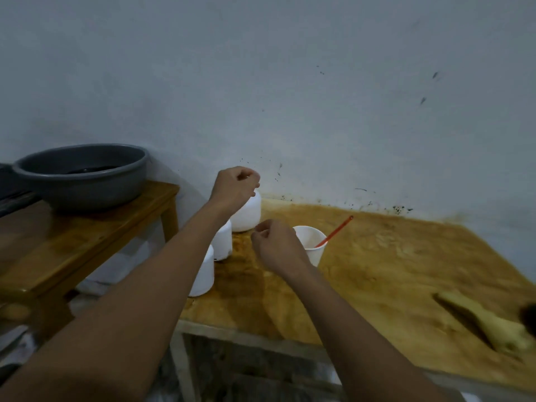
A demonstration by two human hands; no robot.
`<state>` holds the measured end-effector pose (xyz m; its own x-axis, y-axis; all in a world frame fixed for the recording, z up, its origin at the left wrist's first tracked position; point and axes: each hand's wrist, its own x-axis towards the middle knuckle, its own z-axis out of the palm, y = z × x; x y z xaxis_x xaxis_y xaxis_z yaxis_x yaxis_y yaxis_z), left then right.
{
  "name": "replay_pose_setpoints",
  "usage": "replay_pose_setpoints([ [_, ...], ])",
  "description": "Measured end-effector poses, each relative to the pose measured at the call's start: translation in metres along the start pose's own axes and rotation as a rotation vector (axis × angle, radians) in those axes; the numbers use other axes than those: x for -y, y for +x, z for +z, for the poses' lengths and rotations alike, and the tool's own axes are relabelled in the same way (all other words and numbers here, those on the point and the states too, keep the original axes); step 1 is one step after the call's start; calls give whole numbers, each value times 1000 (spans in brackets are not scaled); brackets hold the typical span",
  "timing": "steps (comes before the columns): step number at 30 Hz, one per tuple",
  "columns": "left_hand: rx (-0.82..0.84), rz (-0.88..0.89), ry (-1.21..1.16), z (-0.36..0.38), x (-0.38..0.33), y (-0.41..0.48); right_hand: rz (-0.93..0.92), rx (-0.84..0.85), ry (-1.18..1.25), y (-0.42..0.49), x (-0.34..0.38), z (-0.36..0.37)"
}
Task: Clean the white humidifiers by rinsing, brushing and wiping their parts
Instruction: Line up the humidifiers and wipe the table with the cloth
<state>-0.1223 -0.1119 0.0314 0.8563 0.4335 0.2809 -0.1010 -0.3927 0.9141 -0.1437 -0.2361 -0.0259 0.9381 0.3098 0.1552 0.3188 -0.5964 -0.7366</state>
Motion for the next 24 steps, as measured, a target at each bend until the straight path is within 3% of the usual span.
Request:
replay_pose_setpoints([
  [4, 18, -24, -56, 28, -6, -43, -42, -24, -145, -47, -30, -43],
  [8, 75, -177, -11, 71, 9, -84, 54, -55, -184, -80, -71, -81],
  [13, 128, -241, 49, 115, 33, -105, 126, -131, -230, -96, -110, -103],
  [19, -91, -227, 1, 137, 41, -109, 132, -150, -375, -105, -144, -121],
  [24, -123, -178, 14, 147, 28, -110, 162, -325, -492, -109, -180, -151],
])
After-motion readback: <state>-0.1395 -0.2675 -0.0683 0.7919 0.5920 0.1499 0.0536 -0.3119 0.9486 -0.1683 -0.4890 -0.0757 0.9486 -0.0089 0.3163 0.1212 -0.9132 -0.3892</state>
